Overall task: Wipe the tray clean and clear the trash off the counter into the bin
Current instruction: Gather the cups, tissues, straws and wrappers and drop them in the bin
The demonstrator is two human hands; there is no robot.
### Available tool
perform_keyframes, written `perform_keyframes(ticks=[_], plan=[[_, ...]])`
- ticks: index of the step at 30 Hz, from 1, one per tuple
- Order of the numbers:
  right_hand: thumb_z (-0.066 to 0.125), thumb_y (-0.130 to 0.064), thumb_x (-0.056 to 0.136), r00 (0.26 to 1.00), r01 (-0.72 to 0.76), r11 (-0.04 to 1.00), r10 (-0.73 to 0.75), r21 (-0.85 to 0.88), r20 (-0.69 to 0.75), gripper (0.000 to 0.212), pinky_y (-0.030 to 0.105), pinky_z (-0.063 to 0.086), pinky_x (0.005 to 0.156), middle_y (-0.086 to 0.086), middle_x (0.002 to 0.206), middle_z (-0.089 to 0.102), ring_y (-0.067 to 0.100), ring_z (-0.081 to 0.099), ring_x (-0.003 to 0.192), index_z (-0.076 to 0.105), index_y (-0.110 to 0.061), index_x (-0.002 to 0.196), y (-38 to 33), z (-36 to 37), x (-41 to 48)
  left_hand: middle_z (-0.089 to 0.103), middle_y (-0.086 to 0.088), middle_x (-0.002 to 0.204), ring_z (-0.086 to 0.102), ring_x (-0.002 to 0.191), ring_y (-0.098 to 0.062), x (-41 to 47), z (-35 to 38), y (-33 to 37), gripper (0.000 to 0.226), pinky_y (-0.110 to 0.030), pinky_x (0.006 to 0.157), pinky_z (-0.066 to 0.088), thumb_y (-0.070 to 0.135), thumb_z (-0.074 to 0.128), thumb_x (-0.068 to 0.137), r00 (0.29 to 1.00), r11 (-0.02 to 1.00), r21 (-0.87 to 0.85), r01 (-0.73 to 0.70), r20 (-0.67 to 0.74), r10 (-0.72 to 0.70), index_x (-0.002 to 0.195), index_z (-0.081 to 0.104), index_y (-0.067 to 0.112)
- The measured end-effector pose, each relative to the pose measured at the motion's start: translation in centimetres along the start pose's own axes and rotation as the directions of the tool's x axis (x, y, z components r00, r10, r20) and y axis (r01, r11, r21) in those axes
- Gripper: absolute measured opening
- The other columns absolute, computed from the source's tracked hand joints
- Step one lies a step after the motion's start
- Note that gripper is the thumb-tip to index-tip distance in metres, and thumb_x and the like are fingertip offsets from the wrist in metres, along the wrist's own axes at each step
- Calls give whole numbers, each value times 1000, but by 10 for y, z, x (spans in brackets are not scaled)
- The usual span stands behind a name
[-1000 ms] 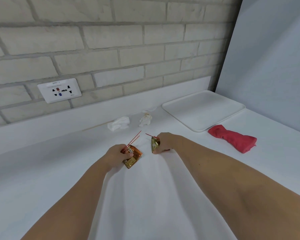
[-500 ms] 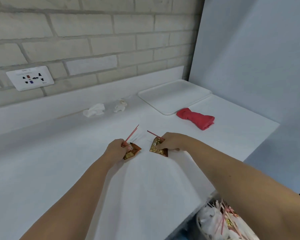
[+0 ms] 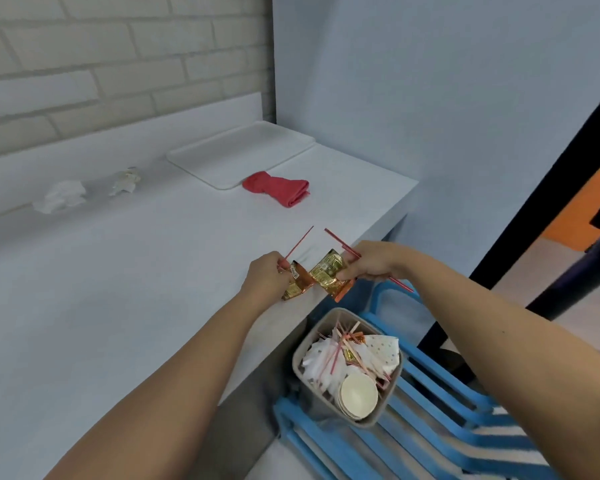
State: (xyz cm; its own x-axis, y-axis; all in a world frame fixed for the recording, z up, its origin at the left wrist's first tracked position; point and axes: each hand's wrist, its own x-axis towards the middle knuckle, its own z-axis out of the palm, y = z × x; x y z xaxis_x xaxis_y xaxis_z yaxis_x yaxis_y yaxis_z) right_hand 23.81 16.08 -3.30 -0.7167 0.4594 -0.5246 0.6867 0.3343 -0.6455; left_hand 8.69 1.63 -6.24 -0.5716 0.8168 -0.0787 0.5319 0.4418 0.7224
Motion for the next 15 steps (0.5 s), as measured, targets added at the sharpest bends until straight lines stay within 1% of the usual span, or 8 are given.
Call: perform_keyframes(ticks=[2, 4, 5, 7, 10, 12, 14, 15], plan=[[61, -20, 90, 999, -32, 998, 33, 56, -22, 25, 19, 21, 42, -3, 52, 40, 9, 26, 45, 55, -14, 67, 19, 2, -5, 60, -12, 105, 54, 85, -19, -8, 16, 11, 17, -20, 59, 43, 6, 49, 92, 999, 999, 28, -40, -28, 40, 106, 57, 6], [60, -21, 91, 995, -75, 989, 83, 125, -61, 36, 20, 21, 43, -5, 48, 38, 10, 25, 44, 46, -17, 58, 52, 4, -13, 61, -11, 104, 57, 89, -22, -19, 44, 28, 17, -28, 70, 47, 7, 47, 93, 995, 991, 99, -92, -25, 95, 107, 56, 7], [60, -21, 91, 992, -95, 985, 106, 141, -71, 37, 20, 22, 43, -4, 49, 38, 10, 25, 44, 44, -17, 58, 65, 7, -14, 61, -9, 103, 59, 91, -22, -24, 56, 33, 17, -29, 72, 47, 8, 48, 93, 993, 984, 138, -116, -22, 120, 107, 57, 8], [61, -23, 91, 983, -139, 983, 151, 122, -101, 34, 19, 25, 42, -2, 54, 39, 9, 27, 45, 44, -17, 62, 89, 16, -16, 63, -8, 100, 61, 88, -22, -32, 80, 35, 16, -28, 71, 48, 9, 50, 92, 989, 965, 219, -142, 3, 145, 105, 58, 9], [62, -21, 89, 967, -179, 980, 191, 86, -166, 34, 22, 30, 49, -1, 58, 40, 11, 32, 50, 42, -17, 62, 113, 33, -11, 63, -8, 105, 61, 92, -21, -35, 109, 22, 21, -26, 74, 47, 8, 53, 91, 992, 942, 314, -120, 78, 101, 112, 55, 10], [62, -20, 88, 965, -191, 975, 207, 113, -159, 28, 24, 31, 54, 2, 64, 43, 11, 35, 54, 45, -17, 66, 124, 47, -2, 61, -8, 109, 60, 96, -20, -34, 123, 8, 21, -24, 77, 47, 10, 54, 91, 992, 952, 296, -85, 117, 52, 112, 53, 9], [59, -22, 90, 964, -210, 966, 231, 153, -134, 16, 25, 33, 57, 6, 75, 47, 13, 39, 62, 52, -14, 79, 131, 59, 7, 60, -9, 109, 58, 98, -19, -32, 134, -8, 19, -26, 82, 46, 11, 53, 90, 987, 961, 269, -60, 158, 17, 109, 53, 8], [57, -26, 91, 959, -220, 959, 246, 177, -142, 15, 24, 34, 55, 6, 79, 48, 13, 41, 65, 53, -13, 87, 134, 64, 11, 59, -9, 109, 58, 99, -20, -31, 139, -16, 19, -27, 84, 46, 12, 51, 91, 984, 965, 259, -37, 177, -9, 109, 54, 8]])
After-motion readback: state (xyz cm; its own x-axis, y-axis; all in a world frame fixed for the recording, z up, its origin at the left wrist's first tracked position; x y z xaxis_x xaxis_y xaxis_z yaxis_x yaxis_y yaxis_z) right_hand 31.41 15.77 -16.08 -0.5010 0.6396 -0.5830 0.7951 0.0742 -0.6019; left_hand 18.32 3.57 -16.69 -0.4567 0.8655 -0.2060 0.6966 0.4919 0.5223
